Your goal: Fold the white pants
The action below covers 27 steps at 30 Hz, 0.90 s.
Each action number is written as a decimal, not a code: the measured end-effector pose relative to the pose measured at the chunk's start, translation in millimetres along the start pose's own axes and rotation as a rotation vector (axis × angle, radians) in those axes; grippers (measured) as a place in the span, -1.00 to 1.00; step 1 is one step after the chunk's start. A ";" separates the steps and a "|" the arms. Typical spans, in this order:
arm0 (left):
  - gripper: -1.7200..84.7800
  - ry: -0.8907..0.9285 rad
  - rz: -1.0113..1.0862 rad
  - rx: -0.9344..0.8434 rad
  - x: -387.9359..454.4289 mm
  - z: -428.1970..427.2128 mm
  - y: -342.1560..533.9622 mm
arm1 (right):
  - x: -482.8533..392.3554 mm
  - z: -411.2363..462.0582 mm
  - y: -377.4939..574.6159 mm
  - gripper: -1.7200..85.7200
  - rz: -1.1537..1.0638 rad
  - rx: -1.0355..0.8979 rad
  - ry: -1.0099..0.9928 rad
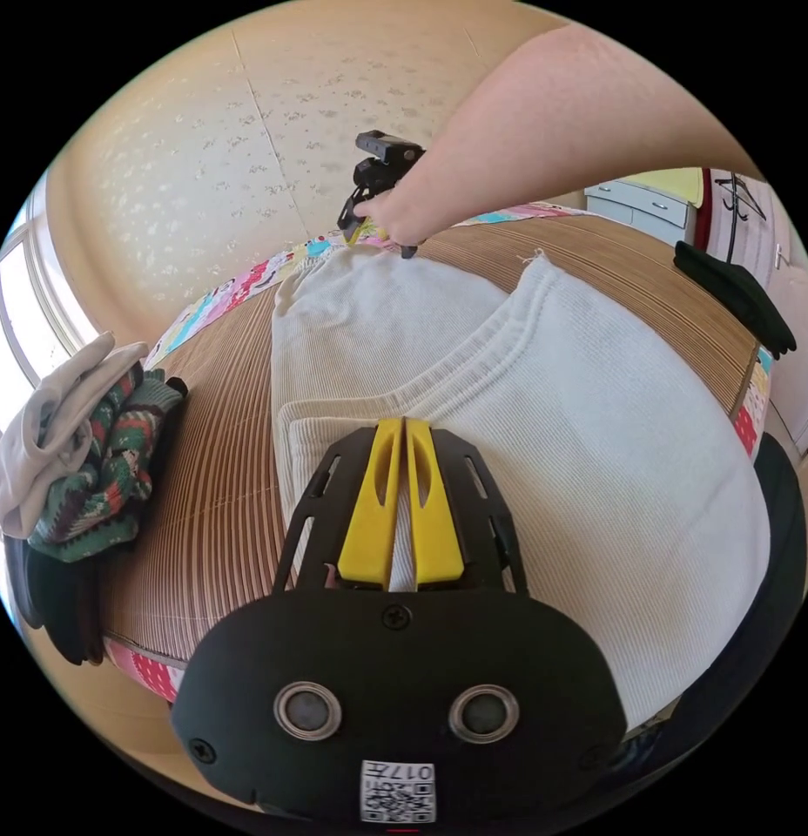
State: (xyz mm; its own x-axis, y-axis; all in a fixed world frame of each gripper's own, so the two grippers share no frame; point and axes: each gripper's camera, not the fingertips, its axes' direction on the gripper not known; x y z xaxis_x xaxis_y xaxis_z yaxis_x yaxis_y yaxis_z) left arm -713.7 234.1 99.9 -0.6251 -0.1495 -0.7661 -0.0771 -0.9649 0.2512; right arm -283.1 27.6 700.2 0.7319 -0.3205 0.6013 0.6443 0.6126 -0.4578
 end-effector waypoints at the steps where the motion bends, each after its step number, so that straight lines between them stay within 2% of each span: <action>1: -0.98 -0.003 0.001 0.000 1.4 -0.6 0.6 | 6.3 5.8 -3.4 -0.61 0.013 -0.023 -0.024; 3: -0.98 -0.004 0.002 0.001 3.2 -1.4 1.5 | 23.7 25.2 -13.6 -0.62 0.010 -0.095 -0.177; 4: -0.98 -0.005 0.002 0.001 4.6 -2.0 2.1 | 25.7 27.2 -16.1 -0.65 0.012 -0.108 -0.190; 5: -0.98 -0.006 0.003 0.001 5.9 -2.5 2.6 | 24.9 19.9 -17.7 -0.71 0.001 -0.071 -0.128; 6: -0.98 -0.007 0.003 0.001 6.7 -2.9 2.9 | 15.9 -0.4 -11.6 -0.79 -0.078 0.074 -0.067; 8: -0.98 -0.015 0.009 0.002 10.9 -4.0 3.8 | 4.1 -9.2 -5.7 -0.85 -0.122 0.166 0.057; 10: -0.98 -0.025 0.014 0.003 14.8 -5.2 4.6 | 1.9 17.0 -12.3 -0.85 -0.140 0.059 0.092; 11: -0.98 -0.029 0.016 0.002 17.1 -6.1 4.9 | 7.6 43.4 -21.0 -0.83 -0.115 -0.097 0.113; 12: -0.98 -0.031 0.017 0.002 18.3 -6.6 5.1 | 15.1 46.0 -24.7 -0.81 -0.067 -0.129 0.100; 16: -0.98 -0.042 0.022 -0.001 25.4 -9.9 5.5 | 15.1 -16.3 1.2 -0.82 -0.094 0.134 -0.021; 19: -0.98 -0.062 0.032 -0.003 32.6 -12.7 5.7 | -5.6 -58.9 52.4 -0.81 -0.278 0.239 -0.094; 22: -0.98 -0.070 0.036 -0.005 37.9 -15.4 5.6 | -25.6 -69.0 110.8 -0.80 -0.446 0.107 -0.165; 24: -0.98 -0.069 0.035 -0.007 39.6 -17.0 5.2 | -33.7 -78.4 162.4 -0.80 -0.506 -0.063 -0.264; 27: -0.98 -0.069 0.034 -0.011 42.7 -20.0 4.1 | -20.7 -123.2 247.4 -0.80 -0.550 0.000 -0.366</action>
State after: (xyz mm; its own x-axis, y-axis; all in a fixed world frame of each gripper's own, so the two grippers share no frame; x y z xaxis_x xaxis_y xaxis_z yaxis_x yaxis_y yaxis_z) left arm -725.2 219.5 56.3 -0.6791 -0.1676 -0.7147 -0.0462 -0.9619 0.2695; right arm -111.5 96.7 493.9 0.1728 -0.3201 0.9315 0.9030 0.4292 -0.0201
